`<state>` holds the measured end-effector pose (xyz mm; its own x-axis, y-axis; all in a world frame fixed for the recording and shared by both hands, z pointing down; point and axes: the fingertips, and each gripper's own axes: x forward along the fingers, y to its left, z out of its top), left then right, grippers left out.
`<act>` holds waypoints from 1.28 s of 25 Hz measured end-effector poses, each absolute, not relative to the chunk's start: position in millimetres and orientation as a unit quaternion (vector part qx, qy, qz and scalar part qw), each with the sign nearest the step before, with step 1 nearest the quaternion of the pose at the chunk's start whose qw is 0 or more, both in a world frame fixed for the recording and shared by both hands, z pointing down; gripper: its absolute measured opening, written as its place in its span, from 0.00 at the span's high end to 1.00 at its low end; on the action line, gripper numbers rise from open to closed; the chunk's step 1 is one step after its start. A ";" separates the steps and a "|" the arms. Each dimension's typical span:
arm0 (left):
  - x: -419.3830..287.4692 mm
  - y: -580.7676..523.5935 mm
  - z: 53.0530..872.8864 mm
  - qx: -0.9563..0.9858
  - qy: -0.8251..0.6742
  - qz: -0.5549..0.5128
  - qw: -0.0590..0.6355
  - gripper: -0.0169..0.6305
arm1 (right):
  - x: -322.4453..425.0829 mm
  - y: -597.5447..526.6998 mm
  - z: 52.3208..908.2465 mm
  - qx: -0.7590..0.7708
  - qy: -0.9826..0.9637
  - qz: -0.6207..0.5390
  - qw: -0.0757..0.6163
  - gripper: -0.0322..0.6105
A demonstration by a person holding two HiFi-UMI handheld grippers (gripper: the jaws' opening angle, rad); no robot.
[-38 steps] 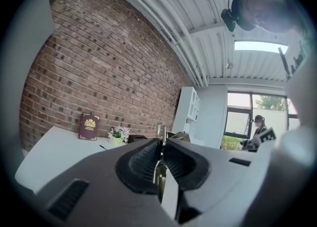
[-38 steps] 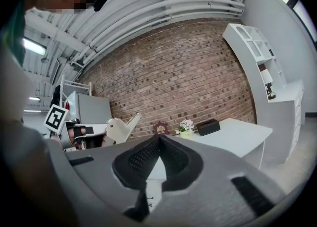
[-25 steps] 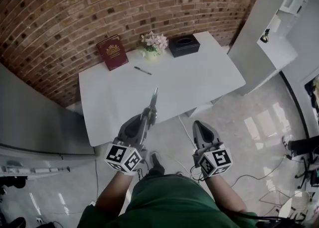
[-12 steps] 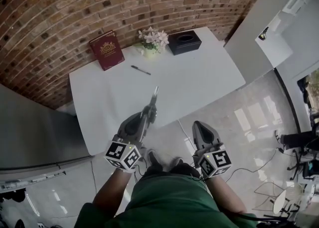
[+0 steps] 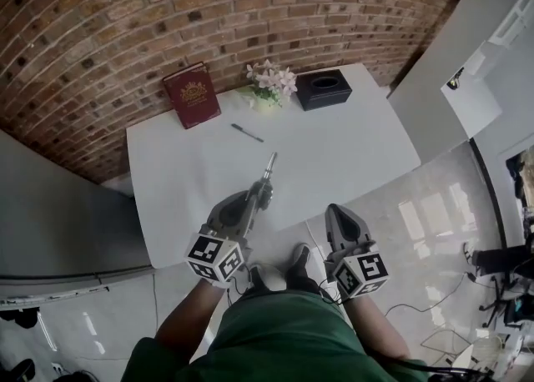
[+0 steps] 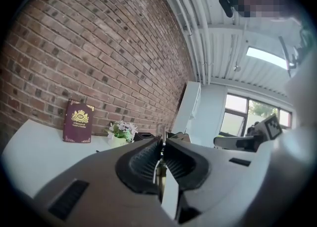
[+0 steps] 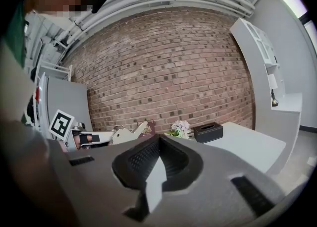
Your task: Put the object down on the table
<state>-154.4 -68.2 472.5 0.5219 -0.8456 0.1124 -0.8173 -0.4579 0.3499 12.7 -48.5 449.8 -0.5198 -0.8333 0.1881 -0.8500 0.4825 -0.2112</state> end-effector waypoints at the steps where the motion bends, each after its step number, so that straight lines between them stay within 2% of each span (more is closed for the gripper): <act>1: -153.4 -72.4 472.1 0.851 -0.492 -0.035 0.180 0.93 | 13.1 -56.0 448.2 0.485 -0.863 0.138 0.027 0.95; 13: -105.5 -132.7 494.6 0.835 -0.534 0.077 0.105 0.93 | 55.5 -141.4 442.1 0.439 -0.884 0.160 -0.007 0.95; 22: -73.6 -164.1 531.4 0.818 -0.549 0.151 0.084 0.93 | 95.6 -175.7 460.7 0.417 -0.888 0.193 -0.011 0.95; 32: -51.7 -186.6 588.0 0.853 -0.465 0.237 0.024 0.93 | 105.4 -182.3 479.7 0.452 -0.865 0.215 0.010 0.95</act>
